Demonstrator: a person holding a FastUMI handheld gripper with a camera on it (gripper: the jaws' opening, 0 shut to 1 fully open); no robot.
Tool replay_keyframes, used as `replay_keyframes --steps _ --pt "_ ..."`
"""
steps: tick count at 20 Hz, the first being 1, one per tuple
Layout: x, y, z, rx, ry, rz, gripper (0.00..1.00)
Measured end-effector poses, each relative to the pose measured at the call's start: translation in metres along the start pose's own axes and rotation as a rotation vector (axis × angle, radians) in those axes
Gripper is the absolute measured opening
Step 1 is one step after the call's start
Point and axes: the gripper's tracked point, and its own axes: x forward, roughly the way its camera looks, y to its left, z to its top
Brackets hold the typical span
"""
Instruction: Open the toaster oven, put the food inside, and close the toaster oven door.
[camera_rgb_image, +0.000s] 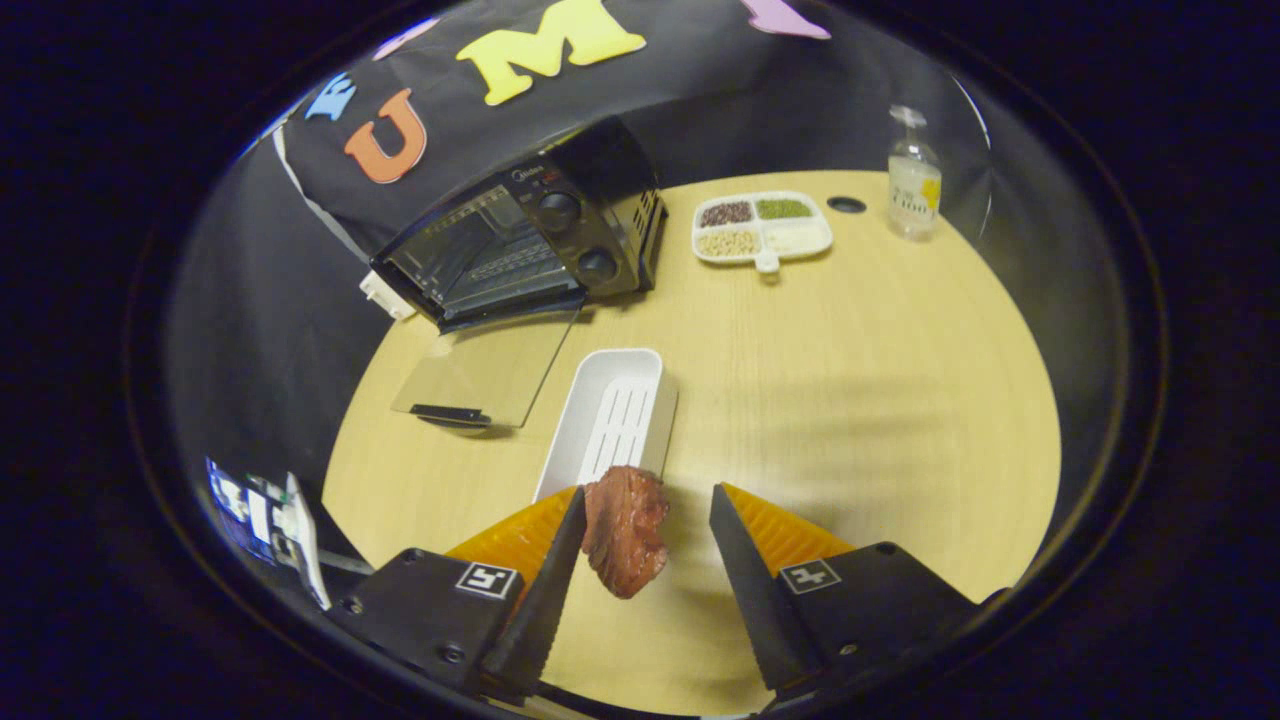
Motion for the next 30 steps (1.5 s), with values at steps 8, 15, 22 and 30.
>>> replay_keyframes --steps 8,15,22,30 --pt "0.002 0.016 -0.004 0.215 0.061 0.169 0.19" --pt "-0.028 0.069 0.031 0.18 -0.049 0.192 0.15" --pt "0.004 0.162 0.081 0.218 -0.229 0.205 0.15" --pt "0.099 0.238 0.145 0.51 -0.418 0.298 0.15"
